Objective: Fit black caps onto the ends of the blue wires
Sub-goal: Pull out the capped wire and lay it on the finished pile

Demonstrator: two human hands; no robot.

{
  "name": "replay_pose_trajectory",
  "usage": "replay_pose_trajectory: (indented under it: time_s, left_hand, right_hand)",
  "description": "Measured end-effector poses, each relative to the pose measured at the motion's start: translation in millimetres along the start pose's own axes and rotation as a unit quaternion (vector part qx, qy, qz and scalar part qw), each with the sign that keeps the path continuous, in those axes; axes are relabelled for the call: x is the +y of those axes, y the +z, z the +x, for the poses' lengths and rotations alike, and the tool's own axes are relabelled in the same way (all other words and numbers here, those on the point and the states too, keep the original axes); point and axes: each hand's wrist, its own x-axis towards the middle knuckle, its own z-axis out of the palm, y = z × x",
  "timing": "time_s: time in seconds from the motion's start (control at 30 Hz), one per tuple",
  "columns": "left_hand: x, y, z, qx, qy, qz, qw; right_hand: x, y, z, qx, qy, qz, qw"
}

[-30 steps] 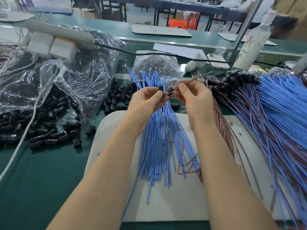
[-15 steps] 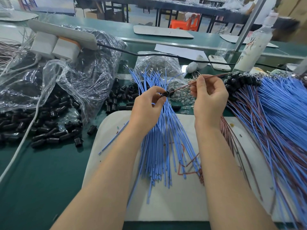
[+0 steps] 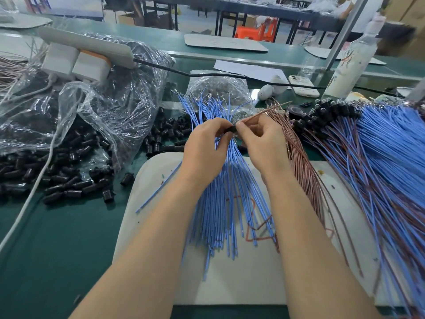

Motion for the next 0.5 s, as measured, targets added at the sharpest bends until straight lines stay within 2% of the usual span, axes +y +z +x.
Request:
replay_pose_trajectory:
  time_s: [0.07,0.17,0.2,0.37,0.43,0.5]
  left_hand:
    - [2,-2,0,0.009,-0.001,-0.016,1.0]
    - [5,-3,0,0.014,-0.003,-0.025,1.0]
    - [6,-2,0,0.012,0.0,-0.027,1.0]
    - [15,-2,0,0.035,0.018,-0.085,0.996]
    - [14,-6,6,0.068,-0.066,-0.203,0.975]
    - [7,-11,13,0.102,-0.196,-0.366,0.904]
  right_hand:
    - [-3,0,-1,-0.014,0.038,0.067,0.997]
    - [-8,-4,-1,0.01,0.069,0.228,0.971]
    - [-8,-5,-1,0.015,0.068,0.242,0.968]
    - [-14,11,-9,-0.017,-0.002,0.145,0.989]
    - [-17,17,-14,-0.062,0.003,0.144,0.988]
    - [-20,19,-17,-0.114,0.001,0.114,0.987]
